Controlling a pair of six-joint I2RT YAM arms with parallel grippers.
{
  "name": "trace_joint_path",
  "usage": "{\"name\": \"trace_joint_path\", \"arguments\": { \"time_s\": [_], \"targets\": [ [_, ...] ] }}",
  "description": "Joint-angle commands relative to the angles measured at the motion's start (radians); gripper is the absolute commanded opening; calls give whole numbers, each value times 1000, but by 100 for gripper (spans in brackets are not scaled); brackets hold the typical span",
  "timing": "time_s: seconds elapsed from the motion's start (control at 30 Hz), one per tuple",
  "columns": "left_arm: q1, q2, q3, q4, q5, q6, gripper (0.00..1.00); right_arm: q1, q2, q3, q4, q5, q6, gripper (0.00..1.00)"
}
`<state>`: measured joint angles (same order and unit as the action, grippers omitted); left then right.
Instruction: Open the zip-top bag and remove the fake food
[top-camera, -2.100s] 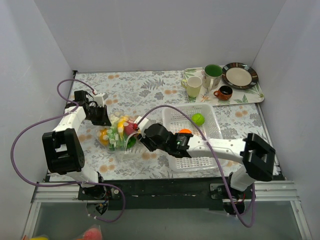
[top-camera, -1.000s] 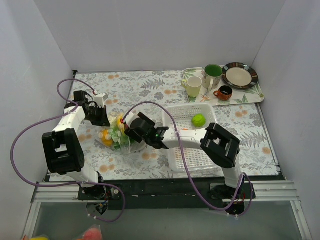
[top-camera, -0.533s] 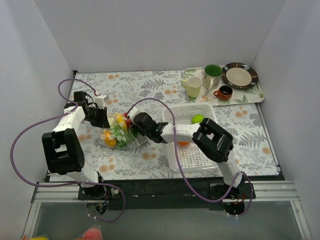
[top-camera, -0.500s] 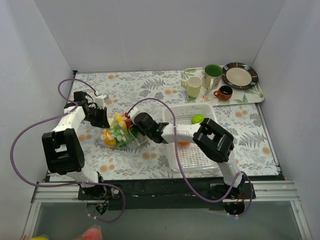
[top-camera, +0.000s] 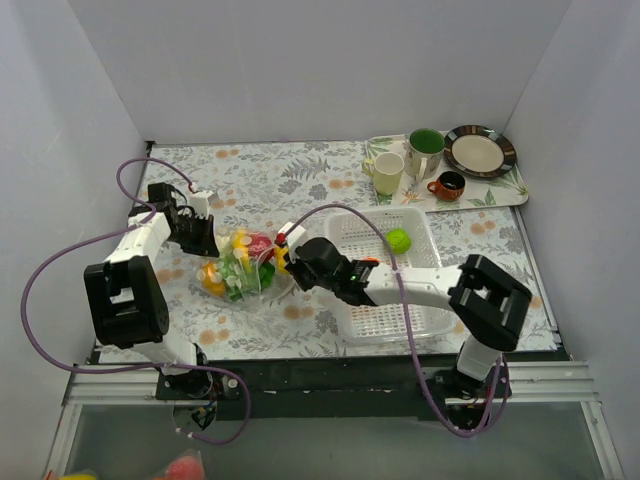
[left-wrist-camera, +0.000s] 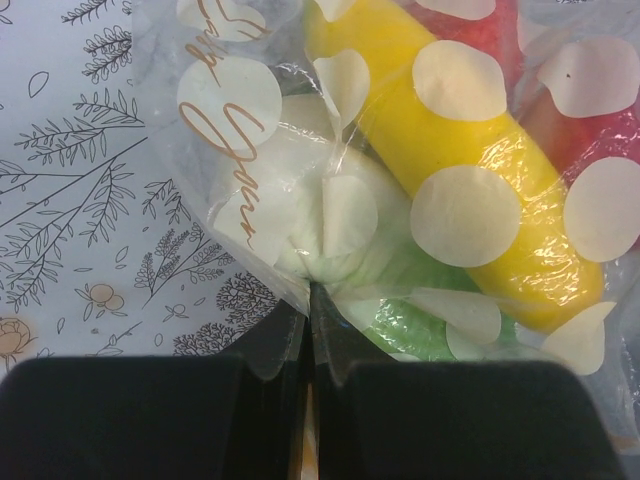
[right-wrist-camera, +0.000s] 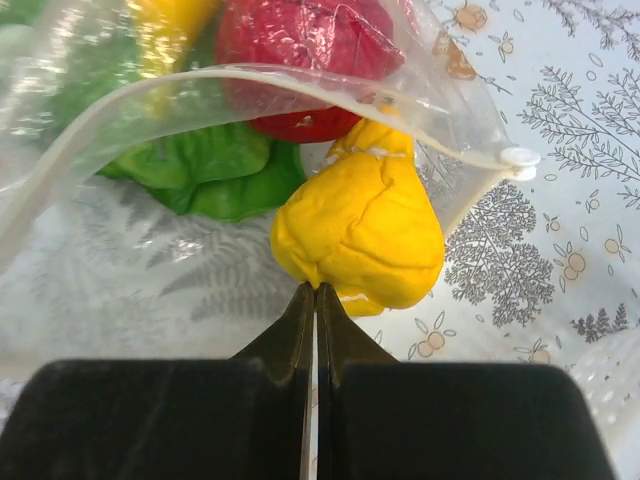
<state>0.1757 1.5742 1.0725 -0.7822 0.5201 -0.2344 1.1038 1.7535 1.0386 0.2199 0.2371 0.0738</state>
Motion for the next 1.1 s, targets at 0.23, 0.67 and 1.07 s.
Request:
{"name": "trace_joint_path", "arguments": {
  "time_s": [0.23, 0.67, 1.07],
  "targets": [
    [-2, 18, 17, -31, -22, -20, 0, 11, -480, -252, -22, 25, 149, 1],
    [-2, 9, 38, -63, 11, -13, 0, -93, -651, -339, -370, 640, 222, 30],
    [-2, 32, 58, -66, -8, -20, 0, -62, -485, -110, -184, 478, 61, 99]
  ]
}}
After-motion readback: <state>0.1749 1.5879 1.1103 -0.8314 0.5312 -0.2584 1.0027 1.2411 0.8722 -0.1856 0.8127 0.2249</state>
